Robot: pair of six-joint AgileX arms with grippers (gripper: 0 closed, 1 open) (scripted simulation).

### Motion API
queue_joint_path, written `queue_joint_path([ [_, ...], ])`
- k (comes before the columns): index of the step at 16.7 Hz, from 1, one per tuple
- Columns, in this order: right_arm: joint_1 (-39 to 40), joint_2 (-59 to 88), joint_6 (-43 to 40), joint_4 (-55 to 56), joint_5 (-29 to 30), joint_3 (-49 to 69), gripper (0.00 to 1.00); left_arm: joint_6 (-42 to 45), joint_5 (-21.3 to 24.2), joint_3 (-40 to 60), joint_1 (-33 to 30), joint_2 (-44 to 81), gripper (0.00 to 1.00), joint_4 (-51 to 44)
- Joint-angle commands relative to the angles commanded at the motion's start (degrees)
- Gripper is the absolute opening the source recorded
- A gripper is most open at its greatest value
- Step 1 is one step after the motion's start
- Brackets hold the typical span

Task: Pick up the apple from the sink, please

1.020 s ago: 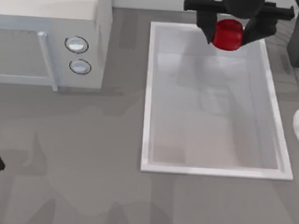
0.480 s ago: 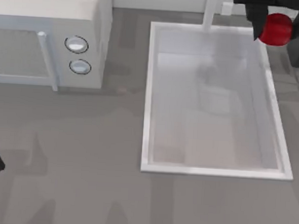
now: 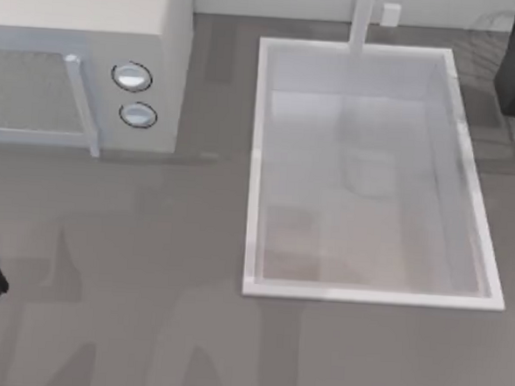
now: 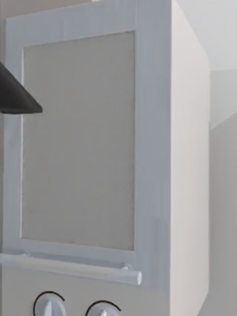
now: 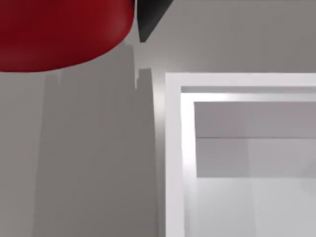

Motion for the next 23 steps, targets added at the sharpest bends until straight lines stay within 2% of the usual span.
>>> queue_joint_path([
  [5,-5.16,-9.71,-5.14,4.89,-0.23,-14.19,0.00,0.00,0.00,0.00,0.00,0.00,1.00,0.00],
  [13,-5.45,-10.44,-5.55,6.20,-0.24,-16.36,0.00,0.00,0.00,0.00,0.00,0.00,1.00,0.00],
  [23,-5.48,-6.69,-5.41,29.44,-0.24,-35.31,0.00,0.00,0.00,0.00,0.00,0.00,1.00,0.00],
])
